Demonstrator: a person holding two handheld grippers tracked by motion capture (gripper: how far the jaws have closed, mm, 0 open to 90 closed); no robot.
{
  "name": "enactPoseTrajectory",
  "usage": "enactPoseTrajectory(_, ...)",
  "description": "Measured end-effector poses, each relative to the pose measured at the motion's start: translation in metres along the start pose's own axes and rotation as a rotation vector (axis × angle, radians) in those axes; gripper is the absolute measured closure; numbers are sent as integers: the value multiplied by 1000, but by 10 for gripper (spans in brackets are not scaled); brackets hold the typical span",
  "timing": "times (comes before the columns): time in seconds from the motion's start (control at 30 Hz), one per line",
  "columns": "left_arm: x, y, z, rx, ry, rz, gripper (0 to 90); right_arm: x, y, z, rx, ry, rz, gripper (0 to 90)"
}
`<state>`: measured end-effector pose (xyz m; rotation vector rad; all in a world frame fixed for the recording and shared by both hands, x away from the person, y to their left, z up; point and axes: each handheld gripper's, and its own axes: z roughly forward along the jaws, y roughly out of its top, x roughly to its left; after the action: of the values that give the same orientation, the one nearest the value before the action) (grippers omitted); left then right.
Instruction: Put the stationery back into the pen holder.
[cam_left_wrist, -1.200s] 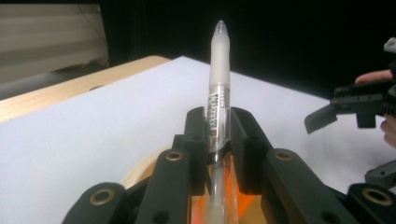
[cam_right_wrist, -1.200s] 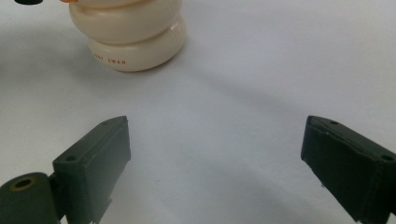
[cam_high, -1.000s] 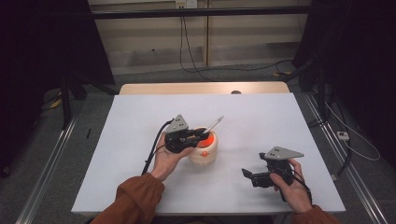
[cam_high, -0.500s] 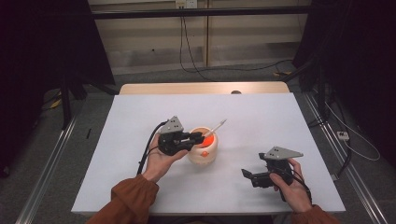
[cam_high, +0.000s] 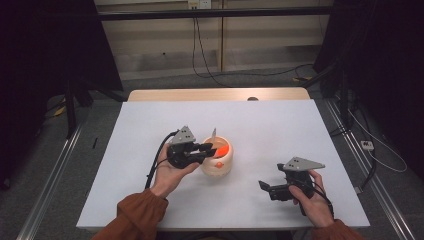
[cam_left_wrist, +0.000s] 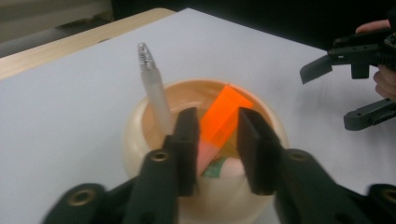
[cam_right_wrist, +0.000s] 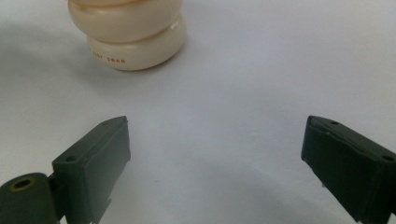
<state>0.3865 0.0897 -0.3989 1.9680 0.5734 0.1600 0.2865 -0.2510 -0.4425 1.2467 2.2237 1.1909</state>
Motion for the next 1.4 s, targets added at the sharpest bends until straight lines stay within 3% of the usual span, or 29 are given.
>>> enactPoseTrajectory(0.1, -2, -5, -10, -33, 16, -17, 538, 1, 0, 0, -7, -4, 2, 79)
enactPoseTrajectory(0.2, -6, -8, -20, -24, 63, -23, 393, 0, 0, 0, -17, -14, 5, 79)
enactPoseTrajectory(0.33, -9, -16, -28, -19, 94, -38, 216, 0, -1, -1, -26, -20, 12, 79)
enactPoseTrajectory(0.43, -8, -23, -35, -2, 122, -15, 159, 0, -1, -2, -34, -25, 14, 79)
enactPoseTrajectory(0.5, -9, -27, -38, -11, 120, -31, 110, 0, -2, -2, -38, -29, 19, 79)
enactPoseTrajectory(0.57, -9, -30, -43, -7, 124, -39, 94, 0, -2, -3, -41, -31, 20, 79)
enactPoseTrajectory(0.8, -13, -41, -60, -3, 131, -6, 44, 1, -5, -6, -55, -32, 19, 77)
enactPoseTrajectory(1.03, -11, -63, -78, -7, 161, -42, 45, -1, -7, -7, -66, -36, 27, 77)
enactPoseTrajectory(1.17, -13, -75, -87, -25, 212, -59, 51, -1, -9, -7, -70, -34, 25, 77)
enactPoseTrajectory(1.4, -13, -84, -87, -22, 194, -91, 51, -2, -11, -6, -69, -35, 29, 75)
